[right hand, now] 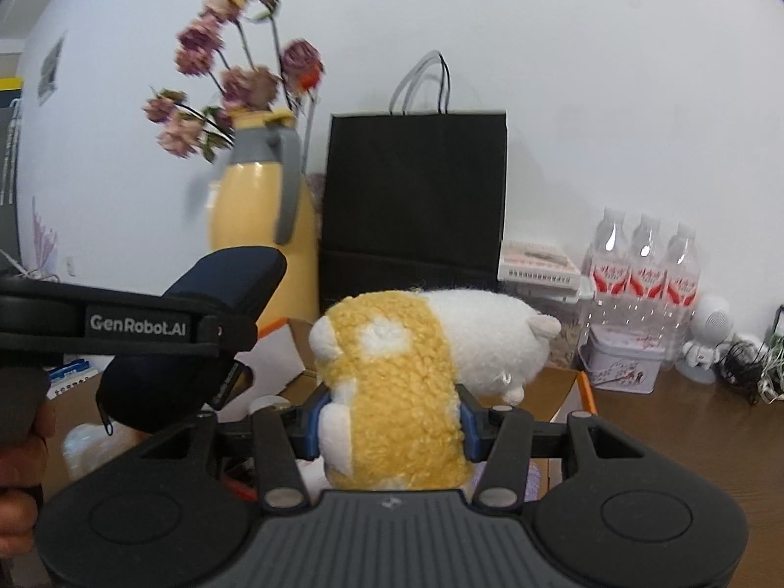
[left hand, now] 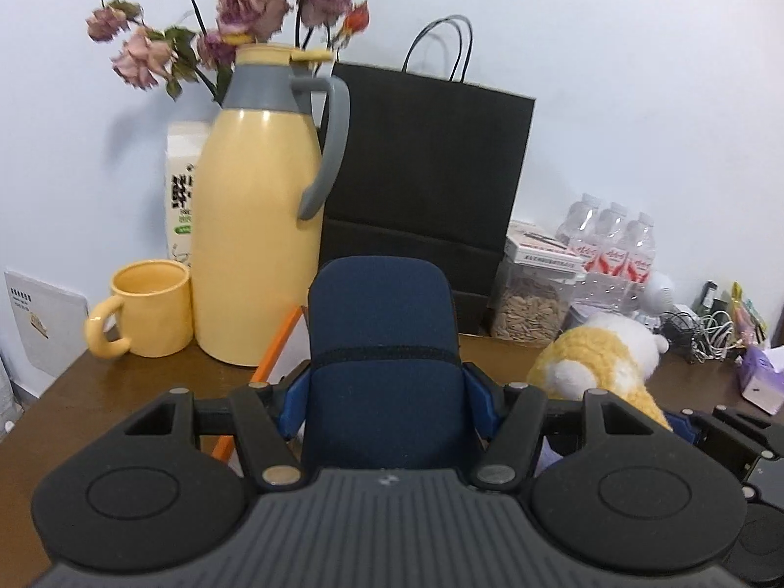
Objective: Organize objects
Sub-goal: 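Lower the plush toy and navy case into the box and open both tools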
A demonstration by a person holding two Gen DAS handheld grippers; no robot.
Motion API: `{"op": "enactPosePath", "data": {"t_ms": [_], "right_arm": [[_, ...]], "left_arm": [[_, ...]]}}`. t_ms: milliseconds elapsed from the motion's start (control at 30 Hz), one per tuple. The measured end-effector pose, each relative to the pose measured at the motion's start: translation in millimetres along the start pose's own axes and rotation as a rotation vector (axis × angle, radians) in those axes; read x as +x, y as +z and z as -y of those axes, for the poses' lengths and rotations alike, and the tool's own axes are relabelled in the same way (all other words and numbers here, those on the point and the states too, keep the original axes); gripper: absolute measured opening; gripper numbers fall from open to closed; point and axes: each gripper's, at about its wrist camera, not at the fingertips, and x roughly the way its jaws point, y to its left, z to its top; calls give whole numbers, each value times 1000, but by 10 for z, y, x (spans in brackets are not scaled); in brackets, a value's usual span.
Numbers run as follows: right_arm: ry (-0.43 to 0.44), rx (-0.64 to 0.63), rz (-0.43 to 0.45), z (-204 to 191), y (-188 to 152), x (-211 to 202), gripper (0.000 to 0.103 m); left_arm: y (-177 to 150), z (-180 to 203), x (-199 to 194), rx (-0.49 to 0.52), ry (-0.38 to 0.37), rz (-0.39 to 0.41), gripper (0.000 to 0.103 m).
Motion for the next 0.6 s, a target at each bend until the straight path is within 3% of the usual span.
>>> {"op": "enactPosePath", "data": {"t_ms": [233,333,367,400,433,467,600], "right_arm": [[-17,51,-64,181,-102,426,49],[-15,51,-98,207,-155,527,52],[-20,51,-110,212,-171,546,55],[-30,47,-118,212,-188,556,68],[-40,43,-123,209,-193,555,80],[-50,41,-121,204,-196,544,98],[-59,35,-106,184,-186,474,102]], "left_arm": [[-32,-47,540,-2,17,-74,64],[-51,-20,645,26,14,-83,73],[-58,-3,642,49,15,-77,88],[-64,18,622,65,18,-66,103],[-71,28,586,74,26,-44,103],[-73,40,548,85,38,-26,103],[-79,43,477,83,43,-14,103]]}}
